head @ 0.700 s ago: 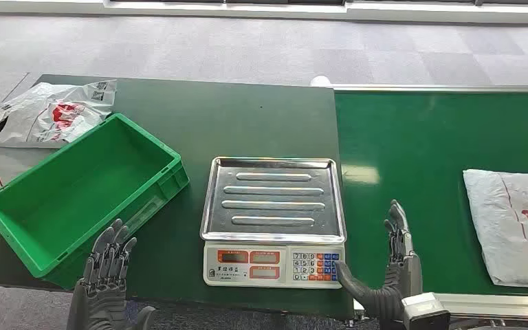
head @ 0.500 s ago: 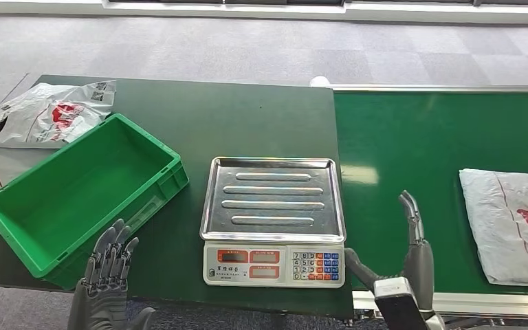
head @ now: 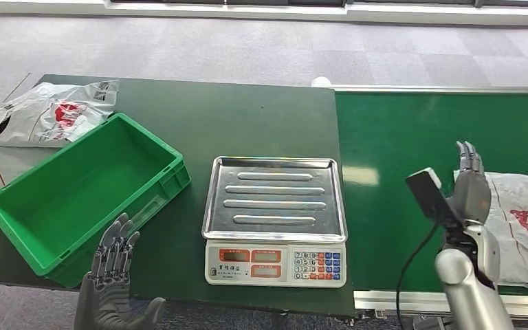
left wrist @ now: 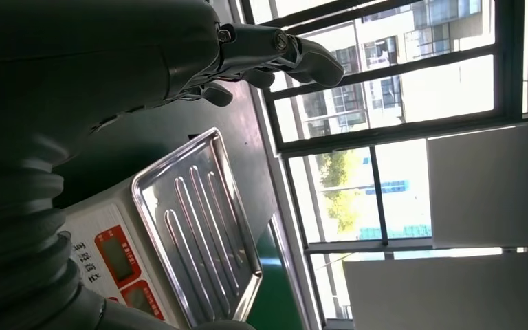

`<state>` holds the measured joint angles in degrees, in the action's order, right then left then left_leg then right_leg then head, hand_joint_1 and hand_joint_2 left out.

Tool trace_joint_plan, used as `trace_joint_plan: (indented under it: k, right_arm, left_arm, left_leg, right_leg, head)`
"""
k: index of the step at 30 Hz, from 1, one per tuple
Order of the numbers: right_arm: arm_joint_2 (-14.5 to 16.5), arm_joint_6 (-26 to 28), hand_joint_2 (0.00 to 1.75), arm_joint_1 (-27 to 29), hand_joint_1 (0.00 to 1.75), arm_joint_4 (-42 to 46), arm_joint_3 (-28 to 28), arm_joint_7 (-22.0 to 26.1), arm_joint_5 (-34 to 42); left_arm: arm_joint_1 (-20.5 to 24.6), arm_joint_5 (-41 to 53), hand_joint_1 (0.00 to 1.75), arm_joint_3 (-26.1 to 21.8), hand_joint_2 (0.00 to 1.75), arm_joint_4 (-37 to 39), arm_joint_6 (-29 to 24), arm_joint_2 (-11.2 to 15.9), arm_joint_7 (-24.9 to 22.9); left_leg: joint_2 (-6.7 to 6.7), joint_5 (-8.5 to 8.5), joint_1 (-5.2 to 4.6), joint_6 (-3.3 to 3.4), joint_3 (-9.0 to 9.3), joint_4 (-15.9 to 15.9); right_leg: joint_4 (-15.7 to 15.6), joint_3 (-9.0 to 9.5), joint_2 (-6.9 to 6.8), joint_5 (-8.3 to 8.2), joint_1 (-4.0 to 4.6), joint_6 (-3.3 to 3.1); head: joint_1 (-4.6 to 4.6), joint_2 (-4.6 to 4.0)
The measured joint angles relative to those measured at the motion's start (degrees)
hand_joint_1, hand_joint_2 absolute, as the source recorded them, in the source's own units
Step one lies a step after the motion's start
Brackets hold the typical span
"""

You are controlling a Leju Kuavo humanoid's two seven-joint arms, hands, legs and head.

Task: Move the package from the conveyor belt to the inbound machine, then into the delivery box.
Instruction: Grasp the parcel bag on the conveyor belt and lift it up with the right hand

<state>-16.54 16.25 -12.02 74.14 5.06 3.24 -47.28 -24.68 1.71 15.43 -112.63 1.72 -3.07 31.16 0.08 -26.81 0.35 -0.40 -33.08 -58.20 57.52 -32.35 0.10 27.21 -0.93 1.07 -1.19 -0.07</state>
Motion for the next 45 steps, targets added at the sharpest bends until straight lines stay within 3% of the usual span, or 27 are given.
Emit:
trace_joint_plan:
  k: [3, 5, 10, 14, 21, 25, 31, 37, 45]
  right_arm:
    - [-3.2, -2.1, 1.75, -4.9, 0.0, -11.3, 5.6, -4.0, 2.3]
    - [-4.6, -2.5, 1.75, -6.0, 0.0, -16.6, 8.8, -4.2, 1.8]
    - [-5.6, -3.7, 1.75, -6.8, 0.0, -23.3, 13.2, -6.5, 0.5]
    - [-6.8, -8.5, 1.75, -6.3, 0.0, -29.0, 16.4, -12.1, -0.8]
    - [-10.8, -19.4, 1.75, -5.0, 0.03, -42.8, 20.6, -13.3, -4.7]
    - [-12.9, -29.7, 1.75, -6.3, 1.75, -46.9, 20.4, -15.4, -7.2]
    - [-13.5, -32.3, 1.75, -8.3, 1.75, -49.0, 18.2, -16.4, -8.6]
    - [-12.4, -25.9, 1.75, -10.9, 1.75, -49.5, 16.1, -15.5, -7.7]
    - [-8.7, -15.3, 1.75, -13.2, 1.75, -46.8, 16.0, -1.4, 5.1]
  left_arm:
    - [-1.1, -0.4, 0.0, -0.6, 1.75, -0.8, 1.1, 0.2, -0.5]
    - [-1.7, -0.3, 0.0, -1.5, 1.75, -1.3, 2.6, 0.0, -0.8]
    - [-2.1, -0.2, 0.0, -2.8, 1.75, -1.9, 4.4, -0.6, -1.0]
    - [-2.2, -0.4, 0.0, -4.0, 1.75, -1.7, 8.1, -1.4, -1.8]
    - [-1.0, 0.2, 0.0, -5.7, 1.75, -0.2, 13.1, -2.4, -1.6]
    - [-0.9, 0.2, 0.0, -6.3, 1.75, 0.8, 12.4, -2.4, -0.1]
    - [-1.3, -0.2, 0.0, -6.4, 1.75, 1.6, 10.0, -2.4, 0.7]
    - [-2.3, -0.8, 0.0, -6.5, 1.75, 1.1, 8.1, -2.4, 0.3]
    - [-3.2, -0.8, 0.0, -8.0, 1.75, -0.8, 8.8, -3.1, 0.2]
  left_leg:
    - [-0.56, 0.07, -0.05, 0.06, -0.15, 0.0]
    - [-0.71, 0.08, -0.07, 0.06, -0.27, 0.0]
    - [-0.63, 0.06, -0.07, 0.04, -0.32, 0.0]
    - [-0.74, 0.04, -0.06, 0.04, -0.31, 0.0]
    - [-0.76, -0.02, -0.11, 0.08, -0.3, 0.0]
    - [-0.71, -0.19, 0.04, 0.13, 0.04, 0.0]
    - [-0.71, -0.27, 0.26, 0.17, 0.35, 0.0]
    - [-0.58, -0.27, 0.26, 0.17, 0.26, 0.0]
    - [-0.46, -0.2, 0.22, 0.09, 0.0, 0.0]
  right_leg:
    - [0.0, 0.11, -0.53, 0.02, -0.04, 0.05]
    - [0.0, 0.12, -0.68, 0.03, -0.05, 0.06]
    - [0.0, -0.08, -0.57, 0.09, -0.04, 0.03]
    - [0.0, -0.07, -0.72, 0.2, -0.04, 0.06]
    - [0.0, 0.03, -0.72, 0.23, -0.08, 0.1]
    - [-0.2, 0.41, -0.7, 0.36, 0.07, 0.12]
    - [-0.4, 0.96, -0.72, 0.39, 0.28, 0.13]
    - [-0.4, 1.06, -0.62, 0.28, 0.28, 0.15]
    - [-0.3, 0.82, -0.47, 0.19, 0.25, 0.09]
  head:
    - [0.01, 0.0]
    - [0.02, 0.0]
    - [0.01, 0.0]
    - [0.01, 0.0]
    - [0.01, 0.0]
    - [0.01, 0.0]
    - [0.02, 0.0]
    - [0.02, 0.0]
    - [0.02, 0.0]
